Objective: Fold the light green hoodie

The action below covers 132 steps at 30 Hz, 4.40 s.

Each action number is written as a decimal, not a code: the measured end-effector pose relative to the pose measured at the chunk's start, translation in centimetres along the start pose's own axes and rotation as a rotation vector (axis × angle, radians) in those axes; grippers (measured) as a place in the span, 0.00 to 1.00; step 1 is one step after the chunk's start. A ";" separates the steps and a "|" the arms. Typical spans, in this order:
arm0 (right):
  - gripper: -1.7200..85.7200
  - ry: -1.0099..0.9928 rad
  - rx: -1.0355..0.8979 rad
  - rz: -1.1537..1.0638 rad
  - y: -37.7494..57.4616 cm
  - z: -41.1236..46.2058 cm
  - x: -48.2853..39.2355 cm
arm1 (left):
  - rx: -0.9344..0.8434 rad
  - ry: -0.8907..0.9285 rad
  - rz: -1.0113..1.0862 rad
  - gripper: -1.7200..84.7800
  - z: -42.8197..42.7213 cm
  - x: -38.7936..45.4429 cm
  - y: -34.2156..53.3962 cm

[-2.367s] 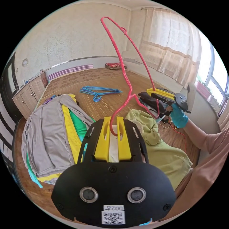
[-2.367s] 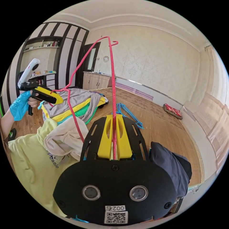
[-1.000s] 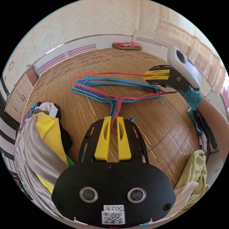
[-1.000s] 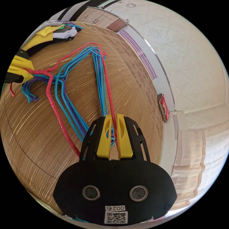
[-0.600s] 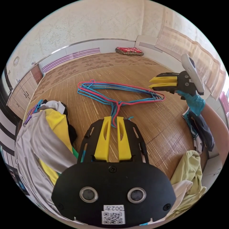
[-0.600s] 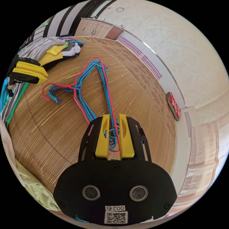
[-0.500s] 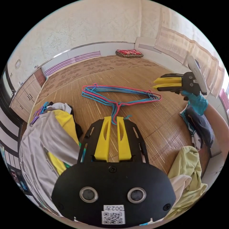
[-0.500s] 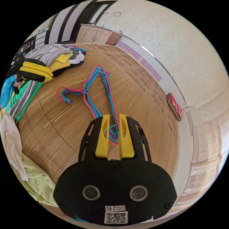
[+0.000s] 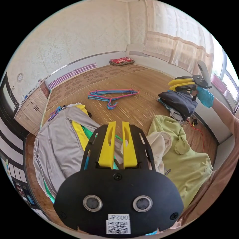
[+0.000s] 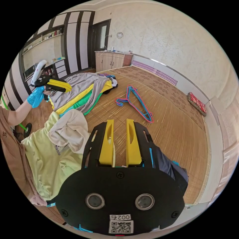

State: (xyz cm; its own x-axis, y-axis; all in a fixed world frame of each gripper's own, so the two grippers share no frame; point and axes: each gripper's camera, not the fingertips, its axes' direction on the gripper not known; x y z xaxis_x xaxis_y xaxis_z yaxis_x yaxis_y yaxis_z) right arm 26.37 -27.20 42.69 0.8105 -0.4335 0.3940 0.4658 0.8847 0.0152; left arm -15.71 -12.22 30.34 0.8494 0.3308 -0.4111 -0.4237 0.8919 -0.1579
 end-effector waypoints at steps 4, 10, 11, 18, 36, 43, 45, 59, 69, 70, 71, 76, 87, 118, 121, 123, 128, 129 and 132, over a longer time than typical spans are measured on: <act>0.13 -0.018 -0.083 0.003 4.1 1.3 -2.2 | -0.060 0.029 0.021 0.07 -0.5 1.4 4.9; 0.18 -0.065 -0.194 0.000 8.3 4.9 -6.0 | -0.192 0.111 0.076 0.12 0.0 3.3 11.9; 0.18 -0.060 -0.213 0.000 8.7 5.7 -6.6 | -0.216 0.123 0.093 0.13 0.2 3.7 13.0; 0.20 -0.061 -0.249 0.002 9.1 8.9 -9.9 | -0.276 0.204 0.133 0.14 0.8 5.8 16.3; 0.08 0.019 -0.084 0.033 9.8 4.0 -13.1 | -0.175 0.040 0.052 0.01 -3.8 9.6 19.5; 0.02 0.050 0.101 0.085 9.4 -0.8 -13.2 | -0.064 -0.243 -0.023 0.01 -10.3 8.1 17.6; 0.02 0.066 0.143 0.078 8.8 -2.0 -13.2 | -0.045 -0.303 -0.028 0.01 -11.4 7.2 15.8; 0.02 0.105 0.053 0.135 5.2 -0.9 -10.8 | -0.100 -0.362 -0.051 0.01 -8.3 2.5 7.5; 0.01 0.010 -0.028 0.149 7.6 0.0 -10.3 | -0.155 -0.207 -0.226 0.01 -5.9 -0.9 12.0; 0.01 0.018 -0.022 0.145 7.7 -0.4 -10.4 | -0.150 -0.204 -0.227 0.01 -6.2 -0.9 12.1; 0.01 0.030 -0.006 0.134 8.0 -1.1 -10.7 | -0.136 -0.209 -0.228 0.01 -7.0 -0.8 12.3; 0.01 -0.006 0.061 0.131 9.6 -4.6 -11.6 | -0.074 -0.204 -0.214 0.01 -10.5 0.1 13.3; 0.01 -0.001 0.139 0.105 16.3 -13.2 -16.1 | -0.111 -0.073 -0.129 0.01 -13.6 6.8 19.8; 0.06 0.112 0.004 0.215 25.9 -14.6 -25.0 | -0.307 0.049 -0.114 0.02 -11.6 13.3 28.8; 0.06 0.252 0.078 0.203 25.1 -17.4 -23.1 | -0.316 0.054 -0.120 0.02 -11.1 13.0 28.8; 0.06 0.341 0.099 0.209 23.8 -19.4 -20.4 | -0.318 0.051 -0.128 0.02 -10.7 12.9 28.7; 0.06 0.433 0.209 0.288 21.8 -23.9 -14.3 | -0.311 0.049 -0.136 0.02 -10.5 12.9 28.2; 0.06 0.457 0.240 0.304 21.5 -25.0 -13.0 | -0.314 0.049 -0.139 0.02 -10.4 12.8 28.1; 0.06 0.504 0.301 0.331 21.2 -27.3 -10.3 | -0.326 0.045 -0.147 0.02 -10.3 12.5 28.1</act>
State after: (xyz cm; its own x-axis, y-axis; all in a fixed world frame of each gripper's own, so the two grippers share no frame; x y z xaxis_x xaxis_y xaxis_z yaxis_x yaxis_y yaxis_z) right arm 37.62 -8.63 13.87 0.9941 -0.0936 -0.0541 0.1043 0.9621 0.2520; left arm -20.25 13.77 11.50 0.8971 0.1855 -0.4009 -0.3820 0.7815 -0.4932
